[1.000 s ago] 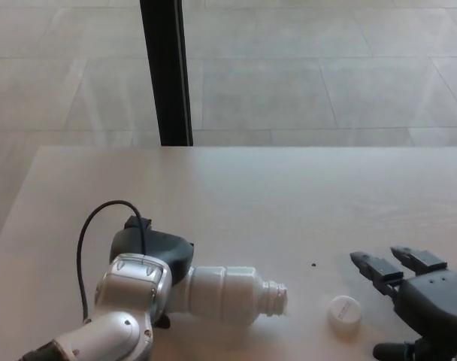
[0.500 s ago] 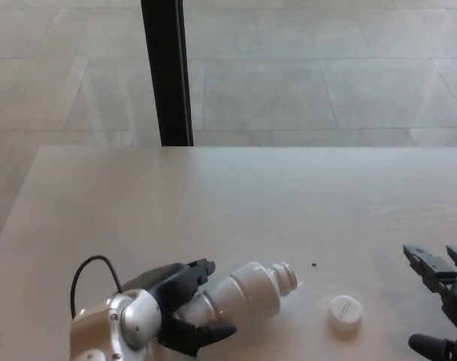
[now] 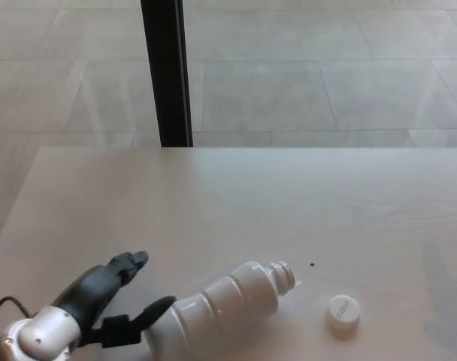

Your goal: The robot uses its left hand to to lift the bottle kept on the middle of the desk and tilts it towards its right hand. It then uses its right hand to rotate its cap to open it and places the bottle and cap back on the desk

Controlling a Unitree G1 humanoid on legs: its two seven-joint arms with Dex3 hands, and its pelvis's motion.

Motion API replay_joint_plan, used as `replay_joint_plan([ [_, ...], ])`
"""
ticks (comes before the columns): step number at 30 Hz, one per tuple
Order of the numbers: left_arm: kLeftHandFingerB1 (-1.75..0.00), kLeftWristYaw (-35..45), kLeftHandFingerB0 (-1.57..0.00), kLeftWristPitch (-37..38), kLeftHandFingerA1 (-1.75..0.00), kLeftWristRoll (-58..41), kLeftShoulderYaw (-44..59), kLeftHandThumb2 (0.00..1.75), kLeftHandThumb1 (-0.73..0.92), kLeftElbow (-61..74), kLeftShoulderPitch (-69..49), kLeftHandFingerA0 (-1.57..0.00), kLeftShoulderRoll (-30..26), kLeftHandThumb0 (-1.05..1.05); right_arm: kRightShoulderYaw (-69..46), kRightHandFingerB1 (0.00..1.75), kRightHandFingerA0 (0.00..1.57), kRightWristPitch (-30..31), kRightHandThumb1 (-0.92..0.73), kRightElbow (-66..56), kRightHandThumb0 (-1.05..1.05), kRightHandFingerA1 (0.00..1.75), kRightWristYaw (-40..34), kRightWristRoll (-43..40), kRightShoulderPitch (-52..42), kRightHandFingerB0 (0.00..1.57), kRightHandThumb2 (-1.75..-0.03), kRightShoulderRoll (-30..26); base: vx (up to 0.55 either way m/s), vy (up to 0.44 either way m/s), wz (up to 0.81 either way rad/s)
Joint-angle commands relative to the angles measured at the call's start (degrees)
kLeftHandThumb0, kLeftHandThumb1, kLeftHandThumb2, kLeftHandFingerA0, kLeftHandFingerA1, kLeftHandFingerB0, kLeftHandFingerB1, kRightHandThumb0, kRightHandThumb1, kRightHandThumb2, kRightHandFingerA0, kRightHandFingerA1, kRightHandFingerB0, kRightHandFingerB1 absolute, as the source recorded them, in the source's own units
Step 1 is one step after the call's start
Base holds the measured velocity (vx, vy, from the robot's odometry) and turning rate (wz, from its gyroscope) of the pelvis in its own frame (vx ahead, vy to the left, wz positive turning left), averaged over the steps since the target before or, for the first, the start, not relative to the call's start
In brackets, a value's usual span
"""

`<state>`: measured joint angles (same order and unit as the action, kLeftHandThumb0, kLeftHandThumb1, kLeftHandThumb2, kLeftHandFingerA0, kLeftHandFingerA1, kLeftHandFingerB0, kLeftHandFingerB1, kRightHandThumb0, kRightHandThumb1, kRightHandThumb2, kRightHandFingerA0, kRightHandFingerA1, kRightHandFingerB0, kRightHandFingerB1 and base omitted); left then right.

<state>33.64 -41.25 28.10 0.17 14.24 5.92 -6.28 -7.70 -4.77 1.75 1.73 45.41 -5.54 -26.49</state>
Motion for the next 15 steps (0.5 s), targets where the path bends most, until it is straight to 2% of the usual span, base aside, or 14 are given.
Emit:
replay_joint_plan([
  [1, 0.00, -6.8, 0.00, 12.5, 0.00, -49.7, 62.4, 0.75, 0.80, 1.0, -14.1, 0.00, 8.2, -1.02, -35.8, 0.27, 0.00, 2.9, -0.92, 0.1, -1.05, 0.13, 6.1, -31.6, -11.3, 0.00, -0.59, -3.3, 0.00, 0.000, 0.00],
  [2, 0.00, -9.6, 0.00, 11.8, 0.00, -54.8, 69.4, 0.68, 0.91, -2.0, -13.4, 0.00, 7.4, -0.97, -39.3, 0.32, 0.00, 2.0, -0.91, 4.6, -1.05, 0.12, 5.6, -34.1, -11.8, 0.00, -0.57, -3.9, 0.00, 0.000, 0.00],
  [3, 0.00, -10.7, 0.00, 11.3, 0.00, -56.7, 72.2, 0.68, 0.91, -3.1, -12.9, 0.00, 7.0, -0.97, -40.8, 0.32, 0.00, 1.5, -0.91, 6.7, -1.05, 0.12, 5.4, -35.1, -11.9, 0.00, -0.57, -4.1, 0.00, 0.000, 0.00],
  [4, 0.00, -11.0, 0.00, 12.0, 0.00, -58.5, 76.8, 0.75, 0.92, -7.2, -13.3, 0.00, 4.7, -0.93, -44.3, 0.41, 0.00, 4.2, -0.92, 8.1, -1.05, 0.08, 5.7, -36.9, -12.1, 0.00, -0.57, -4.0, 0.00, 0.000, 0.00],
  [5, -0.04, -11.4, 0.00, 12.4, 0.00, -59.6, 79.5, 0.78, 0.78, -9.9, -13.4, 0.00, 3.4, -1.04, -46.3, 0.44, 0.00, 5.6, -0.92, 8.9, -1.05, 0.10, 5.7, -37.8, -12.1, 0.00, -0.57, -3.9, 0.00, 0.000, 0.00],
  [6, -0.01, -13.9, 0.00, 12.9, 0.00, -61.7, 85.3, 0.85, 0.87, -15.6, -12.9, 0.00, 0.6, -0.94, -49.5, 0.47, 0.00, 5.4, -0.82, 12.3, -1.05, 0.00, 4.2, -40.0, -11.7, 0.00, -0.63, -4.0, 0.00, 0.000, 0.00],
  [7, 0.00, -14.9, 0.00, 12.9, 0.00, -64.6, 89.7, 0.69, 0.92, -22.0, -12.2, 0.00, -2.2, -0.90, -51.7, 0.46, 0.00, 4.9, -0.89, 15.2, -1.05, 0.08, 3.9, -42.7, -10.9, 0.00, -0.53, -4.2, 0.00, 0.000, 0.00],
  [8, 0.00, -15.0, 0.00, 12.9, 0.00, -65.6, 91.2, 0.69, 0.92, -24.1, -12.0, 0.00, -3.2, -0.90, -52.3, 0.46, 0.00, 4.9, -0.89, 16.2, -1.05, 0.08, 4.0, -43.7, -10.5, 0.00, -0.53, -4.2, 0.00, 0.000, 0.00],
  [9, 0.00, -15.2, 0.00, 14.0, 0.00, -66.0, 93.1, 0.72, 0.92, -29.3, -12.6, 0.00, -5.8, -0.91, -53.8, 0.44, 0.00, 4.9, -0.86, 17.6, -1.05, 0.00, 2.8, -45.2, -9.7, 0.00, -0.55, -3.7, 0.00, 0.000, 0.00],
  [10, -0.34, -17.4, 0.00, 18.0, -0.32, -68.3, 97.5, 1.09, 0.82, -42.6, -13.8, 0.00, -11.6, -1.04, -58.2, 0.44, 0.00, 5.4, -0.60, 21.2, -1.05, 0.58, 0.9, -50.2, -7.3, 0.00, -1.07, -2.7, 0.00, 0.000, 0.00],
  [12, -0.28, -21.3, 0.00, 22.8, -0.21, -71.6, 101.1, 1.06, 0.84, -51.7, -15.7, 0.00, -13.8, -1.05, -62.4, 0.40, 0.00, 8.9, -0.68, 26.8, -1.05, 0.54, -1.0, -53.8, -4.2, 0.00, -1.11, -3.2, 0.00, 0.000, 0.00],
  [13, -0.28, -21.4, 0.00, 23.0, -0.21, -71.5, 101.3, 1.06, 0.84, -52.0, -15.9, 0.00, -13.8, -1.05, -62.7, 0.40, 0.00, 9.1, -0.68, 27.3, -1.05, 0.54, -1.1, -53.8, -4.1, 0.00, -1.11, -3.3, 0.00, 0.000, 0.00],
  [14, -0.25, -26.3, 0.00, 24.0, -0.15, -68.2, 100.5, 1.08, 0.87, -53.6, -18.8, 0.00, -12.3, -1.05, -67.5, 0.39, 0.00, 8.3, -0.64, 34.1, -0.97, 0.54, -4.1, -59.8, 0.3, 0.00, -1.06, -3.8, 0.00, 0.000, 0.00],
  [15, -0.15, -26.6, 0.00, 24.1, -0.08, -68.5, 101.1, 1.06, 0.89, -53.7, -19.2, 0.00, -11.5, -1.04, -69.0, 0.48, 0.00, 8.3, -0.61, 35.3, -0.94, 0.61, -4.9, -61.7, 1.6, 0.00, -1.03, -3.4, 0.00, 0.000, 0.00],
])
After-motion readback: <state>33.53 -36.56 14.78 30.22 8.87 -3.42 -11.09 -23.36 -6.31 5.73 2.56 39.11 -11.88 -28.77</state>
